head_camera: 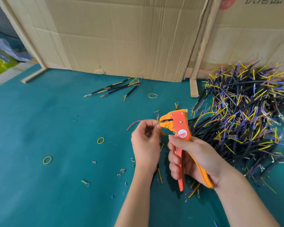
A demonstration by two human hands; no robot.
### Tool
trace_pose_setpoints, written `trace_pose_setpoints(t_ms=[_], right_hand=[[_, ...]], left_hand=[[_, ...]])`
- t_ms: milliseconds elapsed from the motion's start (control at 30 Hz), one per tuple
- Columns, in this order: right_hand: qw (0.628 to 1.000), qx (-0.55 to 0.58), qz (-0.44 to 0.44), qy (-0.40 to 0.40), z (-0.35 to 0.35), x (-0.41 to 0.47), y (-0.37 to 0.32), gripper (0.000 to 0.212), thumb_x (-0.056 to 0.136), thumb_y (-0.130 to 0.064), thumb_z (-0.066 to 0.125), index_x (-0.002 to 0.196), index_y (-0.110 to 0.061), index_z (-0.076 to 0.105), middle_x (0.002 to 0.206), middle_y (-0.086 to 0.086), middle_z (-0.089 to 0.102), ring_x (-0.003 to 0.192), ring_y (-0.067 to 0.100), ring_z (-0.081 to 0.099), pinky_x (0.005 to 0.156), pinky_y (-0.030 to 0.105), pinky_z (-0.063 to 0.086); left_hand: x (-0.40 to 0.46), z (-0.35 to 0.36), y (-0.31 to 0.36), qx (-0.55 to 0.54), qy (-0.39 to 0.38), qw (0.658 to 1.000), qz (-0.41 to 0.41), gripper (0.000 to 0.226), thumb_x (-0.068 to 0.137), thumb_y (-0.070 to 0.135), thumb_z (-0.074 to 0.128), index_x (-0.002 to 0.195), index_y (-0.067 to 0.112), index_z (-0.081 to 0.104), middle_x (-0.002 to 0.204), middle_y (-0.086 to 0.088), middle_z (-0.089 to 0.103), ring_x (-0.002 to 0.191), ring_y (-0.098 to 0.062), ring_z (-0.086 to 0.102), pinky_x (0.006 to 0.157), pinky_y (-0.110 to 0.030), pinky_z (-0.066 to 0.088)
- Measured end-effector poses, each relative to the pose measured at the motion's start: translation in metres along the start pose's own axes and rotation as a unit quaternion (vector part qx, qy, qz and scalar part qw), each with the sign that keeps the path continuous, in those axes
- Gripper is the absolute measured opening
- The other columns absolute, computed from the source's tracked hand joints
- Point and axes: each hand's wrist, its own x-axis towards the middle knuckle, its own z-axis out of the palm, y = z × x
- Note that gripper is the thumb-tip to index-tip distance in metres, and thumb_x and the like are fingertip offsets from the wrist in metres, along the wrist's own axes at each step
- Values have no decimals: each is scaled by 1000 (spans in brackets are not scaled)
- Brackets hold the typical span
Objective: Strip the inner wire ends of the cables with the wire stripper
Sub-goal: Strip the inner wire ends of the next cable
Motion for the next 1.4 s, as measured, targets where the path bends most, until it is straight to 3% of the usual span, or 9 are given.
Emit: trace_pose_setpoints(t_ms=[200, 300, 467, 600, 800, 1000, 1233, 1400], right_hand=[[999, 0, -14, 53, 1, 2, 1, 35, 77, -41, 76, 67, -14, 56, 55, 7, 36, 37, 21, 35, 42, 26, 34], [998, 15, -29, 59, 2, 3, 3, 37, 76, -40, 80, 69, -14, 54, 53, 6, 35, 35, 19, 34, 41, 24, 32], [999, 31, -39, 11, 5, 3, 5, 35, 80, -27, 76, 86, -5, 50, 60, 13, 45, 45, 25, 45, 46, 32, 40], [998, 46, -39, -13, -1, 1, 2, 26, 80, -22, 75, 94, -1, 67, 79, 25, 61, 66, 37, 62, 61, 45, 55], [999, 23, -20, -31, -4, -1, 0, 38, 74, -21, 81, 103, 1, 70, 85, 28, 62, 71, 40, 64, 67, 48, 56], [999, 10, -14, -33, -2, -2, 0, 29, 78, -15, 77, 100, 2, 67, 80, 26, 60, 68, 39, 62, 63, 47, 56], [1000, 22, -2, -15, 1, -1, 1, 27, 84, -27, 75, 85, -5, 59, 68, 17, 48, 56, 31, 51, 55, 41, 49], [1000, 27, -2, -1, 3, 0, 2, 27, 89, -31, 68, 79, -8, 58, 64, 14, 43, 50, 27, 46, 50, 36, 45]], left_hand=[[-1, -1, 4, -13, -5, 1000, 2, 16, 92, -2, 67, 84, 12, 68, 70, 0, 71, 60, -11, 64, 58, -22, 51], [1, -2, 5, -34, -19, 999, -3, 11, 91, -5, 66, 88, 4, 69, 74, -3, 73, 68, -14, 70, 61, -22, 53], [-1, -1, 9, -20, -40, 999, -8, 7, 91, -7, 65, 90, 0, 65, 74, -6, 70, 61, -11, 69, 57, -18, 51], [1, -2, 6, -28, -8, 999, -16, 9, 95, -5, 61, 90, 3, 62, 75, -6, 66, 63, -19, 68, 51, -30, 52], [2, -5, 5, -29, 11, 999, -19, 10, 94, -1, 65, 87, 6, 67, 68, 5, 66, 58, -13, 60, 50, -29, 48], [3, -5, 4, -6, 0, 1000, -13, 14, 94, 1, 65, 85, 10, 71, 63, 0, 66, 48, -14, 50, 50, -28, 45], [2, -5, 4, 7, -9, 1000, -10, 20, 92, 1, 67, 83, 18, 71, 64, 2, 68, 49, -8, 53, 51, -25, 45], [2, -6, 4, 0, -9, 1000, -7, 15, 93, 1, 67, 85, 12, 72, 64, 0, 68, 47, -10, 51, 50, -23, 44]])
